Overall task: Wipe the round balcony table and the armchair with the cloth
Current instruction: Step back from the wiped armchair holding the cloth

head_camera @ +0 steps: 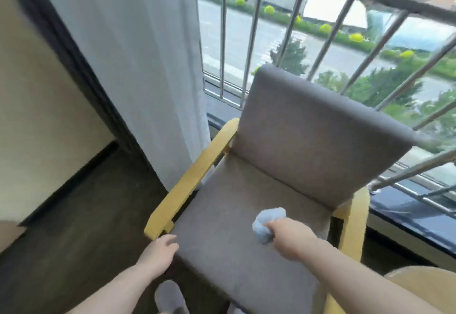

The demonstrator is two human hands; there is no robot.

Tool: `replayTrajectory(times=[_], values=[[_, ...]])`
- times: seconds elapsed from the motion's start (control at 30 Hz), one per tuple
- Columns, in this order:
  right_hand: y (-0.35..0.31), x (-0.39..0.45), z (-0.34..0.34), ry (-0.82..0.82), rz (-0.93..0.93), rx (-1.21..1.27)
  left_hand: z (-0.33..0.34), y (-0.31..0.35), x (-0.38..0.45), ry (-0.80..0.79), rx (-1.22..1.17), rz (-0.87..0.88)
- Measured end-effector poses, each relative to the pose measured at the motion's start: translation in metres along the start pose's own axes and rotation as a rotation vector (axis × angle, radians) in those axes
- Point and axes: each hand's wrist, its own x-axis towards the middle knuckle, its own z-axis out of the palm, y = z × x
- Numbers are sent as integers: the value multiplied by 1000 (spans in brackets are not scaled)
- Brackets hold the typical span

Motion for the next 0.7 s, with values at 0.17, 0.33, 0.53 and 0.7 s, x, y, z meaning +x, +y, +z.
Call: replayTrajectory(times=[0.17,0.33,0.53,0.7], values=[[-116,-4,-61,183,-199,-104,-86,-32,-55,206,-115,15],[-276,-11,-88,293,-441,-247,-179,-115,-104,397,-179,-50],[-443,-49,-73,278,-657,-421,-244,-246,-162,563,-298,-203],[-545,-84,-62,258,-837,-586,-270,-316,-209,666,-475,-307]])
